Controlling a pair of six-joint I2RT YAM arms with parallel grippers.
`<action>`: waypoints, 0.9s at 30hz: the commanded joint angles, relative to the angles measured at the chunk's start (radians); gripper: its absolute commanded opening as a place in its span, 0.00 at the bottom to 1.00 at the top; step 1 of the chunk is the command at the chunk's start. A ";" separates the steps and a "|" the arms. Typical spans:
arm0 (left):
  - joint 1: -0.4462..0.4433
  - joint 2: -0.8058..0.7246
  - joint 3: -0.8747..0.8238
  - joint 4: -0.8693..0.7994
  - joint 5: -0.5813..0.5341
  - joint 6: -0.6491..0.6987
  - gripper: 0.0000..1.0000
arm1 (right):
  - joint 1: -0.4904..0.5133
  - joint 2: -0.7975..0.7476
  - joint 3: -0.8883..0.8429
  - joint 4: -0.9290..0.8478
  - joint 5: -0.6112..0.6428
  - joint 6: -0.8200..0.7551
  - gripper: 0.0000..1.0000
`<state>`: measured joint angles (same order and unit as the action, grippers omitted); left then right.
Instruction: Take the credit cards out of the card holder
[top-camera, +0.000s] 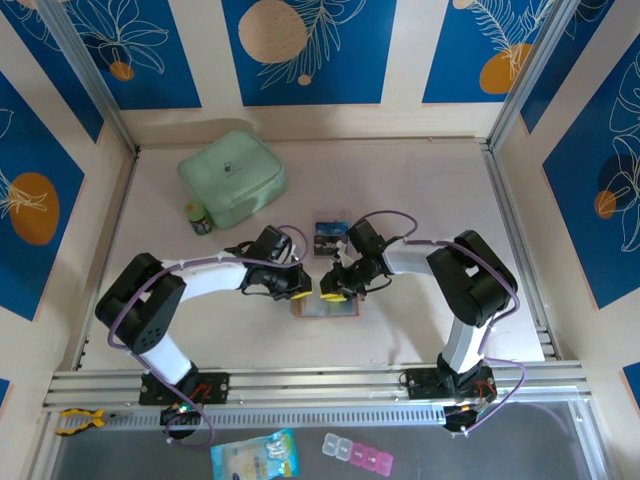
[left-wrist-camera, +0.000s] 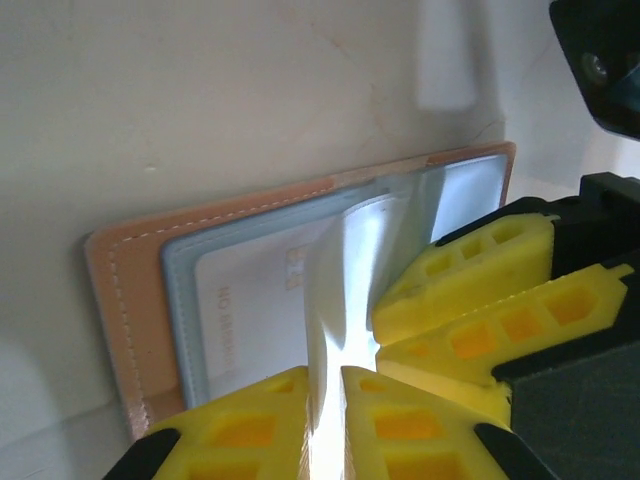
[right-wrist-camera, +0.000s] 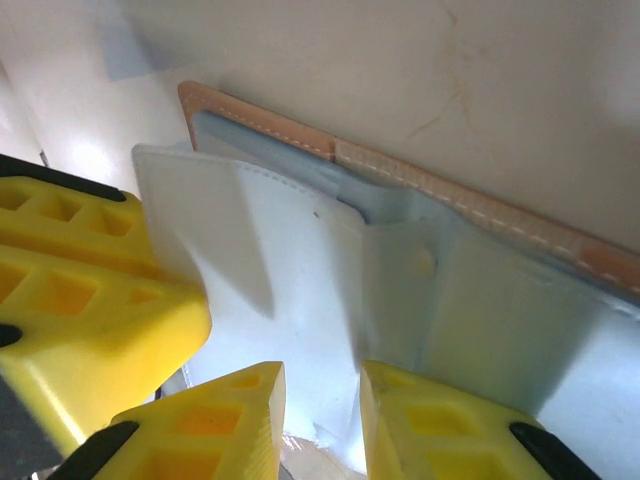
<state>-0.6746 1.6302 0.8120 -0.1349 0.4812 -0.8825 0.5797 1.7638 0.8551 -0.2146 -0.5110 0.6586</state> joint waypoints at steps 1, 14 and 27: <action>-0.014 -0.012 0.030 -0.015 0.024 0.002 0.16 | 0.003 -0.078 -0.004 -0.055 0.050 0.007 0.28; -0.072 0.010 0.100 -0.023 0.032 -0.007 0.12 | -0.083 -0.246 -0.073 -0.114 0.124 0.004 0.29; -0.150 0.150 0.245 0.001 0.054 -0.015 0.20 | -0.157 -0.343 -0.131 -0.155 0.135 -0.021 0.29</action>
<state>-0.8089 1.7596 1.0142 -0.1402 0.5053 -0.8913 0.4358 1.4540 0.7425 -0.3313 -0.3790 0.6544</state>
